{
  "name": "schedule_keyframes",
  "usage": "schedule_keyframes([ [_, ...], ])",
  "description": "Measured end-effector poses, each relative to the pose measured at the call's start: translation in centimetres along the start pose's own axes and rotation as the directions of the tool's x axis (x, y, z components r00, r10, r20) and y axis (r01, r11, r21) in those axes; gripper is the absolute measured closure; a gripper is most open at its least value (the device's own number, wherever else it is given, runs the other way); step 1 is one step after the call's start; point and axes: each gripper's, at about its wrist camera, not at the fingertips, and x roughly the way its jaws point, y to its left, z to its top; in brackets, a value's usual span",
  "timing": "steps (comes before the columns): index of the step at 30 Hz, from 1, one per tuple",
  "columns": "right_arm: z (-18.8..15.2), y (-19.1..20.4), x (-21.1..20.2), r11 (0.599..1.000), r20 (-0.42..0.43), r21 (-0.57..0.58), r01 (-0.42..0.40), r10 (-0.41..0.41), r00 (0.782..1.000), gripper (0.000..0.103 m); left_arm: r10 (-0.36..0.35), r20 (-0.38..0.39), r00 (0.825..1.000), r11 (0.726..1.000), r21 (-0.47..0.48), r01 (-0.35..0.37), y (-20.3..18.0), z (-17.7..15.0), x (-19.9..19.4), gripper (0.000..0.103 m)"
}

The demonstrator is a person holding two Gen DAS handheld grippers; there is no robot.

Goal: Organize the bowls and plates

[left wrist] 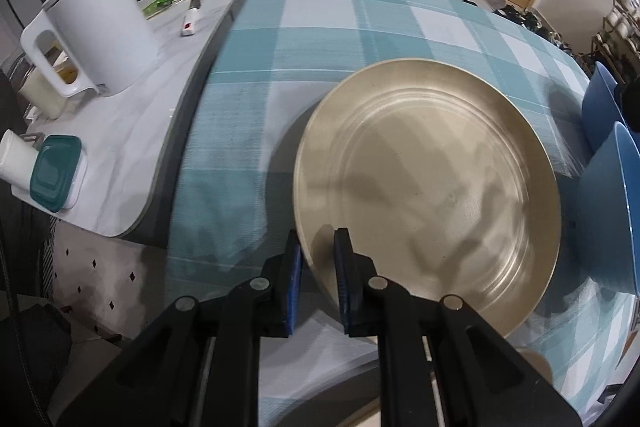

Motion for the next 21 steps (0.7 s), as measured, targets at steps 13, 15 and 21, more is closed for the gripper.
schedule_keyframes([
  [13, 0.6, 2.4, 2.8, 0.999, -0.049, -0.027, 0.025, -0.026, 0.998, 0.020, 0.062, -0.014, 0.998, 0.998, -0.030, -0.063, 3.1, -0.4, -0.3, 0.087],
  [15, 0.5, 2.8, 3.8, 0.998, -0.079, -0.041, 0.051, -0.054, 0.995, 0.027, 0.055, -0.010, 0.998, 0.998, -0.027, -0.055, 3.3, -0.5, -0.3, 0.087],
  [21, 0.2, 3.1, 6.2, 0.996, -0.141, -0.035, 0.078, -0.082, 0.987, 0.033, 0.044, -0.002, 0.999, 0.998, -0.037, -0.044, 3.9, -0.8, -0.5, 0.086],
])
